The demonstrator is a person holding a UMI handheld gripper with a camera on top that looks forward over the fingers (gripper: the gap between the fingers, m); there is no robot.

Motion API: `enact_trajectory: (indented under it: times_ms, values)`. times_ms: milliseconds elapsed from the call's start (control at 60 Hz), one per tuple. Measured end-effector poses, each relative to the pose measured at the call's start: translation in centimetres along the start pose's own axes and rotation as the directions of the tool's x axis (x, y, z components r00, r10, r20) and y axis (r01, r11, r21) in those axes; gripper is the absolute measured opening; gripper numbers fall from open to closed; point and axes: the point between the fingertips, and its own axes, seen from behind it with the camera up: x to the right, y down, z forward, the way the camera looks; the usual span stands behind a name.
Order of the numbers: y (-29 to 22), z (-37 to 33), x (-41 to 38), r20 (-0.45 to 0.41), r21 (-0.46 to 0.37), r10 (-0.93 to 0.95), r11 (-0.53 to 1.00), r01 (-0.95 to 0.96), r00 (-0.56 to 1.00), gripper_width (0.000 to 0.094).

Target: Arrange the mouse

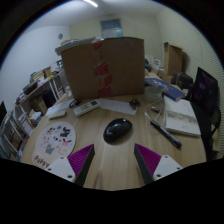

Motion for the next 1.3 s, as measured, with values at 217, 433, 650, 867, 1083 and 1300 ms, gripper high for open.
enact_trajectory:
  times_ms: [217, 433, 650, 867, 1083, 1300]
  values:
    - [-0.8, 7.2, 0.8, -0.029, 0.001, -0.043, 0.999, 0.043, 0.999, 0.0828]
    - [-4.1, 11.3, 0.4, -0.073, 0.058, -0.074, 0.995, 0.078, 0.995, 0.0810]
    - [-5.0, 12.8, 0.1, -0.115, 0.059, -0.017, 0.998, 0.024, 0.993, 0.0527]
    - [-5.8, 11.1, -0.1, -0.143, 0.029, 0.106, 0.994, -0.103, 0.984, 0.0408]
    - [-18.5, -0.1, -10.9, -0.055, 0.328, 0.085, 0.943, -0.062, 0.995, 0.0375]
    - [-10.9, 2.1, -23.0, -0.029, 0.220, -0.027, 0.975, 0.033, 0.999, 0.0372]
